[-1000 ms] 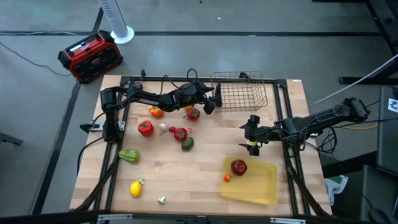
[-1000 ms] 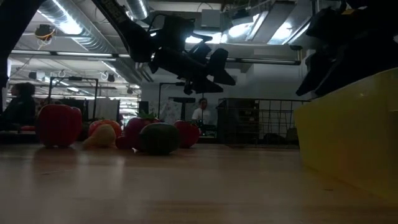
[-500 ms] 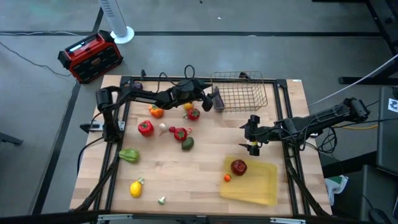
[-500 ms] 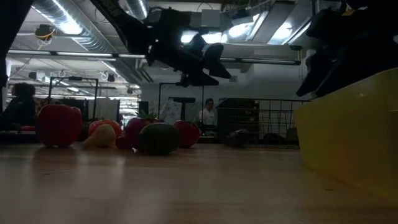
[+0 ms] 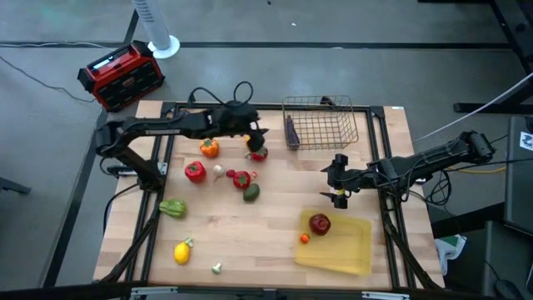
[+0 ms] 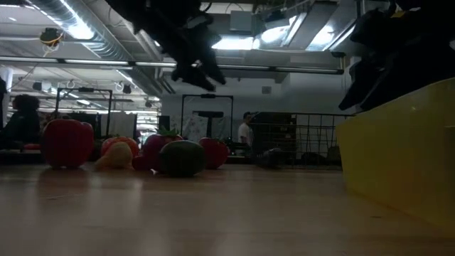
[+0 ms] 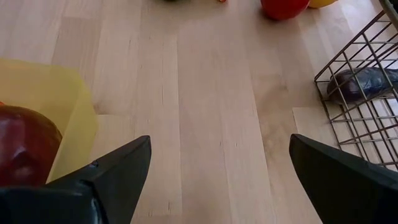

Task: Sort produce into baskets
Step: Put the top green mushroom into the wire basket

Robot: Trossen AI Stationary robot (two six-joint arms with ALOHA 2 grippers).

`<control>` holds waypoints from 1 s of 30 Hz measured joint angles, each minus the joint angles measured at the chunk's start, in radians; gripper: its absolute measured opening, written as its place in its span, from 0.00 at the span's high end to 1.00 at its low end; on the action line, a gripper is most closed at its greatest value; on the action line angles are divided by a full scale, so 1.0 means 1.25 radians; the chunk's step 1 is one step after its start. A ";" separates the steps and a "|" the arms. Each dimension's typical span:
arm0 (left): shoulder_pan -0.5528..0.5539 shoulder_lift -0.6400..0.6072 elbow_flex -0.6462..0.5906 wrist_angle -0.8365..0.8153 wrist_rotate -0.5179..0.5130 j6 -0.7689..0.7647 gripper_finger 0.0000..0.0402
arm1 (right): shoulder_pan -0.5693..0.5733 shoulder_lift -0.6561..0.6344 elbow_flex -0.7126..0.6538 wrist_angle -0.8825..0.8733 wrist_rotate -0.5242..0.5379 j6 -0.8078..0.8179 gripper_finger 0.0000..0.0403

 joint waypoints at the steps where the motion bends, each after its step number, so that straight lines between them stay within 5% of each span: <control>1: 0.000 -0.007 0.000 -0.032 0.000 0.000 0.36 | 0.000 0.000 0.000 0.002 0.000 0.000 0.07; 8: -0.004 -0.009 -0.012 -0.228 0.006 -0.001 0.41 | 0.000 0.000 0.000 0.000 0.000 0.000 0.07; 18: -0.004 -0.007 -0.116 -0.221 0.008 -0.009 0.46 | 0.000 0.000 0.000 0.000 0.000 0.000 0.07; 30: -0.030 0.010 -0.239 0.040 0.009 -0.062 0.48 | 0.000 0.000 0.000 0.001 0.000 0.000 0.07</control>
